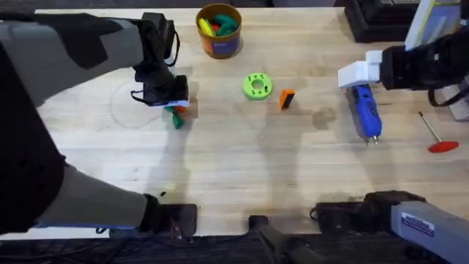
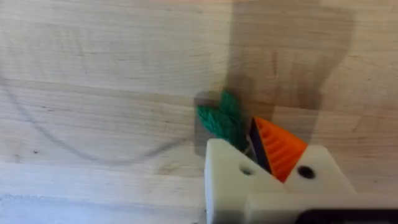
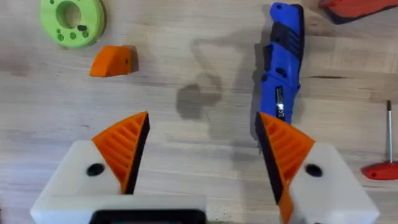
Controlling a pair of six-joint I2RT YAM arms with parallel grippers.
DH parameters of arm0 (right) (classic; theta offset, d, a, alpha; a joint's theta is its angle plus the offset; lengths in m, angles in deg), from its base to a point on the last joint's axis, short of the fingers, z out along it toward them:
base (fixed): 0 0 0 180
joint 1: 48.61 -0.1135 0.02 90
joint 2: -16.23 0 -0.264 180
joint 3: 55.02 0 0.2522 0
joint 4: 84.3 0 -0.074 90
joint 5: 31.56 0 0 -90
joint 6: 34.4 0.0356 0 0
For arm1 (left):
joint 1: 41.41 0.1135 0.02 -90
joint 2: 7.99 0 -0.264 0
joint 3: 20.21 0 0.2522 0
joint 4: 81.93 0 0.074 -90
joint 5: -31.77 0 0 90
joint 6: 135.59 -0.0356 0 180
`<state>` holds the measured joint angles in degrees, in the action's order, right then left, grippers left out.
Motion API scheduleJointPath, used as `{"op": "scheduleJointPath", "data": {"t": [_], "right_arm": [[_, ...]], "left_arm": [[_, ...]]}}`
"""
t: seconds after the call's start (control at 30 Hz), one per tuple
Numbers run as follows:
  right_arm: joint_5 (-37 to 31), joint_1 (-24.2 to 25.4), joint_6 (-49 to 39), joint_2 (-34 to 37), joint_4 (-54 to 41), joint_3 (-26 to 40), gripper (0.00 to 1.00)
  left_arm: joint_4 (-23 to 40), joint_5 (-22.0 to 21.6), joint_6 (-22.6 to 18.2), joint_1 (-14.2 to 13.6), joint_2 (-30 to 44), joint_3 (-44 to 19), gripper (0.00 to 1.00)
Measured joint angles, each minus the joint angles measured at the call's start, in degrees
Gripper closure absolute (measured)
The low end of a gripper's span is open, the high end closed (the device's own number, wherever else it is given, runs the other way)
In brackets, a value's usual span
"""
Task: Pick up the gripper from the table and insert it into the empty holder that is missing its gripper. Then pick up a screw, insert it into the mounting hole, and use the screwdriver to tighten it. Finally, clean up the table by picking up the vegetable and placing it into the bucket.
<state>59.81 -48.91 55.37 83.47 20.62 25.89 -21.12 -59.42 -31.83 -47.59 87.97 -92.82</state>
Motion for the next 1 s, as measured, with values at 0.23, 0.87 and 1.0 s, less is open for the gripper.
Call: {"op": "scheduleJointPath", "data": {"t": [0.23, 0.87, 1.0], "right_arm": [[0.00, 0.00, 0.00, 0.00, 0.00, 0.00, 0.022], [0.00, 0.00, 0.00, 0.00, 0.00, 0.00, 0.022], [0.00, 0.00, 0.00, 0.00, 0.00, 0.00, 0.022]], "left_arm": [[0.00, -0.07, 0.00, 0.00, -0.04, -0.38, 0.993], [12.13, 0.13, 0.00, 0.00, -22.16, -14.86, 0.993], [12.32, 0.13, 0.00, 0.00, -24.92, -14.86, 0.993]]}}
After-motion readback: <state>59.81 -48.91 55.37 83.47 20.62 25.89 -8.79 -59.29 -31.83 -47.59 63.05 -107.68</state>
